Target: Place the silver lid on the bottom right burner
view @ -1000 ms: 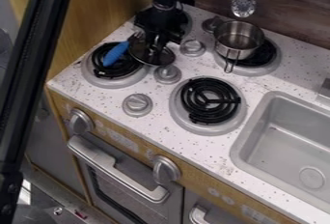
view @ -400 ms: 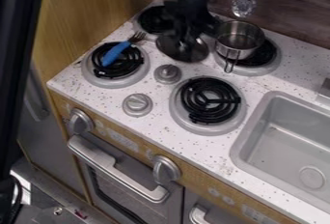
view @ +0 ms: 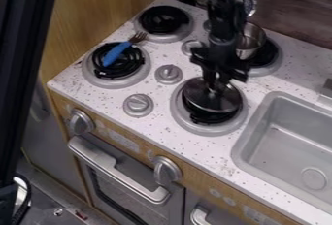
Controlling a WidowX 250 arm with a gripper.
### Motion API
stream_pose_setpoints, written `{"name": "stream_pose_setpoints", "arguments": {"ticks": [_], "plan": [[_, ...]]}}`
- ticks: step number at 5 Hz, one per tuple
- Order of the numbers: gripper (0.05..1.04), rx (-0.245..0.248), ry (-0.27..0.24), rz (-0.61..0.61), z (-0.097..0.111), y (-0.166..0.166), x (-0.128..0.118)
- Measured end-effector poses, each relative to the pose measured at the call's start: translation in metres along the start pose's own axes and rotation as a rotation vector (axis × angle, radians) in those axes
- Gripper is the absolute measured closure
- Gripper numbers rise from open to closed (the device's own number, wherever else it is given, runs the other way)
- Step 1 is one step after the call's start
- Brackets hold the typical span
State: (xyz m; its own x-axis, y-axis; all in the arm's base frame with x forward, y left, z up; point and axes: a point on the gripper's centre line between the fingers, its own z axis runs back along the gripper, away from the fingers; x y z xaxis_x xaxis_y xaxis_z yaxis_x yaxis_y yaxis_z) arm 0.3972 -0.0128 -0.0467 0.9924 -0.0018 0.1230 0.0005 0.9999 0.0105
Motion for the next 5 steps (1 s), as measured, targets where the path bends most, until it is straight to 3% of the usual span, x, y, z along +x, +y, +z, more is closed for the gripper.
{"name": "stream_pose_setpoints", "arguments": {"ticks": [2, 3, 4, 5], "plan": [[0.769, -0.022, 0.006, -0.011, -0.004, -0.009, -0.004], [0.456, 0.009, 0.037, -0.015, -0.003, -0.008, -0.012], [0.173, 0.062, 0.065, 0.028, 0.022, -0.001, -0.019], [0.080, 0.049, 0.074, 0.046, 0.052, -0.003, -0.020]]}}
